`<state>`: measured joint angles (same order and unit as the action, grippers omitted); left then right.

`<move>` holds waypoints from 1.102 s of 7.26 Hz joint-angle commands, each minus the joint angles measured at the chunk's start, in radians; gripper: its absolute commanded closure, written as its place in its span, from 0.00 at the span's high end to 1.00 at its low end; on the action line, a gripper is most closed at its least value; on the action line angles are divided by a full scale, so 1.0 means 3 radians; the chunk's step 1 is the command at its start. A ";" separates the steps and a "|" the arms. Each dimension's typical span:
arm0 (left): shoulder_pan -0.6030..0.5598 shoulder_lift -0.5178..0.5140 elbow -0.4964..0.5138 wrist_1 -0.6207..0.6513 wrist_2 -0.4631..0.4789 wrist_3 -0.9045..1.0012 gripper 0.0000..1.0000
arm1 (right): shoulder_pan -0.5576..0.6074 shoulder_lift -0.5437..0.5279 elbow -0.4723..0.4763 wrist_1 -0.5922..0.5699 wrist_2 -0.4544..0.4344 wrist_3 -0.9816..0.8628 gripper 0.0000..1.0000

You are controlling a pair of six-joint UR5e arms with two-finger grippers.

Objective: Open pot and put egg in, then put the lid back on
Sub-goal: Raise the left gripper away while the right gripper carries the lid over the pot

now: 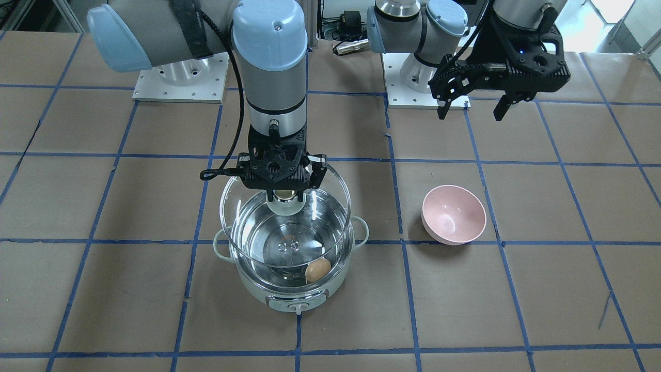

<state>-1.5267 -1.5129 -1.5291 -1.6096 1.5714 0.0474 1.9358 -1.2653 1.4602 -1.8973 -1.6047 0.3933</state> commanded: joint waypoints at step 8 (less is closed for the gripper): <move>-0.0004 0.0006 -0.0032 0.0007 -0.0022 0.0000 1.00 | 0.0000 0.0275 0.0087 -0.0446 -0.0076 0.0397 0.03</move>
<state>-1.5284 -1.5103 -1.5384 -1.6093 1.5656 0.0476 1.9358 -1.1871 1.4854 -2.0245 -1.6326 0.5122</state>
